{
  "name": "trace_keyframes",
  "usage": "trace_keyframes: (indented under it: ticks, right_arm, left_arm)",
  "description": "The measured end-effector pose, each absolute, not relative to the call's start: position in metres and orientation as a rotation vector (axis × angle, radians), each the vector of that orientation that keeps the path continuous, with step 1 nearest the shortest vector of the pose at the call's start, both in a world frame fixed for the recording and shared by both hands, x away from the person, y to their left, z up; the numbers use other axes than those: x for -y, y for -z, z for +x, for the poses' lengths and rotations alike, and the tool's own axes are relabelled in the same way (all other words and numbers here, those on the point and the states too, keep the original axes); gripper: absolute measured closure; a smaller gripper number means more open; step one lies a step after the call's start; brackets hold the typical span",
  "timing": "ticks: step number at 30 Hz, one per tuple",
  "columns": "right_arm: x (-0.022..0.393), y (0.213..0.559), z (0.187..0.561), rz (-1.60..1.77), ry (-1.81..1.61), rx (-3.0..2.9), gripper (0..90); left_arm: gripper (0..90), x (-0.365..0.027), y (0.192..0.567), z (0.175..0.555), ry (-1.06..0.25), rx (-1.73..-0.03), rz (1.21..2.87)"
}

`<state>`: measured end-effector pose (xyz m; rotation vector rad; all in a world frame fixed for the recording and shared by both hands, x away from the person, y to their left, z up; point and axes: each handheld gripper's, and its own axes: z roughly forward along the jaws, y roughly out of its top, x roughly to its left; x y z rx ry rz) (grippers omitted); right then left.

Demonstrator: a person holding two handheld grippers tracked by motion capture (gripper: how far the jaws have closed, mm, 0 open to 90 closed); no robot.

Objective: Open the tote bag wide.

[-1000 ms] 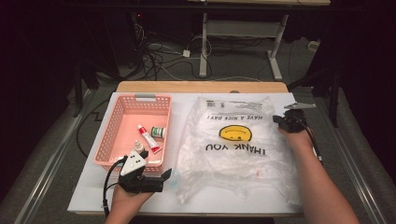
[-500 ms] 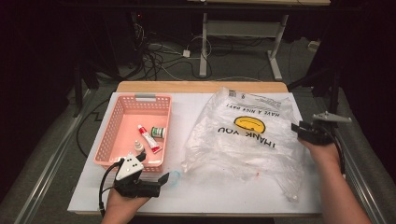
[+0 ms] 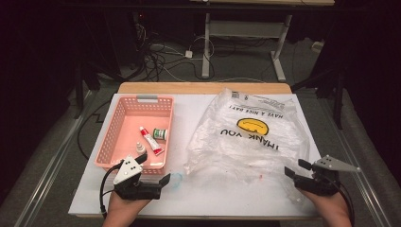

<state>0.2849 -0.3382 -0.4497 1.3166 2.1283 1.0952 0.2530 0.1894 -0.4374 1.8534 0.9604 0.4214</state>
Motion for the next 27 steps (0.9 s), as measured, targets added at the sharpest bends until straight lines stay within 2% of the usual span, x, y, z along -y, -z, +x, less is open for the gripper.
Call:
trace_keyframes:
  ticks: [3, 6, 7, 8, 9, 16, 23, 25, 26, 27]
  right_arm:
    - [0.335, 0.456, 0.279, 1.304, -1.045, -2.167, 34.6]
    - [0.333, 0.464, 0.273, 1.278, -0.967, -2.204, 61.7]
    - [0.333, 0.464, 0.273, 1.278, -0.967, -2.204, 61.7]
    - [0.334, 0.466, 0.272, 1.282, -0.938, -2.213, 80.8]
    - [0.334, 0.467, 0.273, 1.279, -0.917, -2.220, 88.4]
    - [0.324, 0.461, 0.266, 1.216, -0.944, -2.238, 90.0]
    - [0.270, 0.458, 0.252, 1.019, -1.048, -2.388, 90.0]
    - [0.254, 0.456, 0.247, 0.966, -1.110, -2.425, 81.2]
    - [0.254, 0.456, 0.247, 0.966, -1.110, -2.425, 81.2]
    - [0.257, 0.447, 0.246, 0.965, -1.183, -2.402, 71.7]
  left_arm:
    - [0.0, -0.187, 0.437, 0.254, -0.426, -0.950, 1.858]
    - [0.0, -0.186, 0.438, 0.255, -0.419, -0.945, 1.861]
    - [0.0, -0.185, 0.438, 0.256, -0.417, -0.945, 1.860]
    - [0.0, -0.185, 0.438, 0.256, -0.414, -0.943, 1.861]
    - [0.0, -0.184, 0.438, 0.257, -0.412, -0.940, 1.861]
    - [0.0, -0.185, 0.438, 0.259, -0.406, -0.937, 1.859]
    - [0.0, -0.185, 0.438, 0.260, -0.401, -0.933, 1.854]
    - [0.0, -0.184, 0.438, 0.260, -0.398, -0.931, 1.855]
    - [0.0, -0.184, 0.438, 0.260, -0.398, -0.930, 1.855]
    - [0.0, -0.184, 0.437, 0.260, -0.398, -0.928, 1.857]
